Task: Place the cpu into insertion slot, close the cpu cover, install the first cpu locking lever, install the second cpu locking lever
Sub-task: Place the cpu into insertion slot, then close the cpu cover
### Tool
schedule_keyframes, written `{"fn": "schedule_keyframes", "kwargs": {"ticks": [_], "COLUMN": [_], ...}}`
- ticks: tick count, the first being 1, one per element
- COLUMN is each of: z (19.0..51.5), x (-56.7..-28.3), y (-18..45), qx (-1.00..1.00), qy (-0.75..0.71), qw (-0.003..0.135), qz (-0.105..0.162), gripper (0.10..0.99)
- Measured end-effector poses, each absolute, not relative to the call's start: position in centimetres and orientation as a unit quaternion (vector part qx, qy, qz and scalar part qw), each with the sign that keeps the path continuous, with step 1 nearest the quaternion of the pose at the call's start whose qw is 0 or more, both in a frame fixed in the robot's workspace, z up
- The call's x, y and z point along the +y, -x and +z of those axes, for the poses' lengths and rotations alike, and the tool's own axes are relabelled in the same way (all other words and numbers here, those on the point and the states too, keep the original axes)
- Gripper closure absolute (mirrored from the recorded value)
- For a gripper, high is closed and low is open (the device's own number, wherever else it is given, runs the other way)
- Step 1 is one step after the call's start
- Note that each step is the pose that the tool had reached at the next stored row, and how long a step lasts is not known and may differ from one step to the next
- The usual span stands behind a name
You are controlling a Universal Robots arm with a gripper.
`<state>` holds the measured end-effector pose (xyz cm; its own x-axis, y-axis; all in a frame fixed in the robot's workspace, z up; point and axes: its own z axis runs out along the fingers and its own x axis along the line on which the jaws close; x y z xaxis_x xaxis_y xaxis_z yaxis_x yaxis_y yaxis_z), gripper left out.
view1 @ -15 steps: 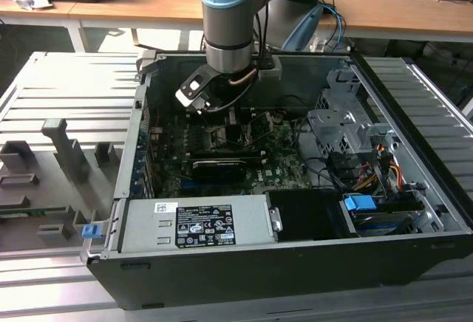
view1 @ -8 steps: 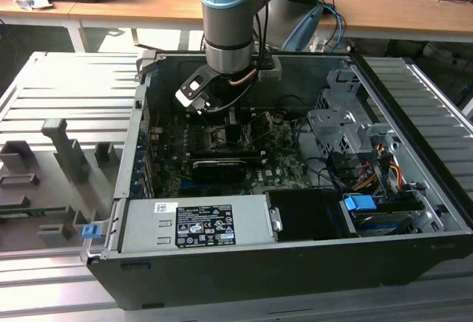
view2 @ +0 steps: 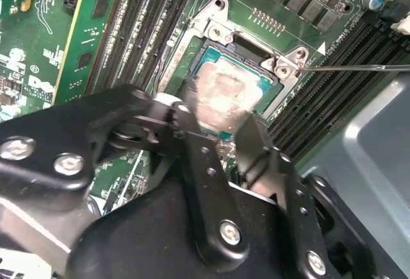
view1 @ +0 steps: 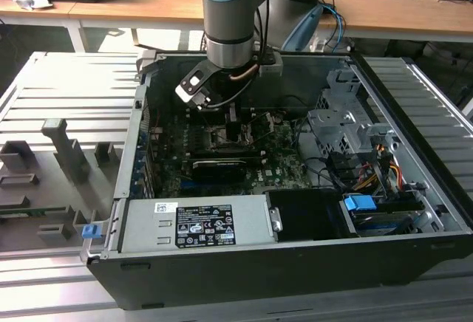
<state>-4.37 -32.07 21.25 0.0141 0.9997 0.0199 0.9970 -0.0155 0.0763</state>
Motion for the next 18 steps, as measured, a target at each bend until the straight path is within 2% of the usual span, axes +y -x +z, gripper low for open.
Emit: {"fn": "schedule_keyframes", "kwargs": {"ticks": [1, 3, 4, 5, 7, 18], "z": [21.31, 21.39, 21.39, 21.42, 21.55, 21.76], "x": [-32.08, -32.07, -32.07, -32.08, -32.07, -32.07], "y": [4.36, 4.35, 4.35, 4.35, 4.35, 4.35], "qx": [0.701, 0.701, 0.701, 0.701, 0.701, 0.701], "qy": [-0.712, -0.712, -0.712, -0.712, -0.712, -0.712], "qw": [0.020, 0.020, 0.020, 0.020, 0.020, 0.020], "qz": [0.034, 0.034, 0.034, 0.034, 0.034, 0.034], "gripper": [0.627, 0.745, 0.745, 0.867, 0.980, 0.980]}}
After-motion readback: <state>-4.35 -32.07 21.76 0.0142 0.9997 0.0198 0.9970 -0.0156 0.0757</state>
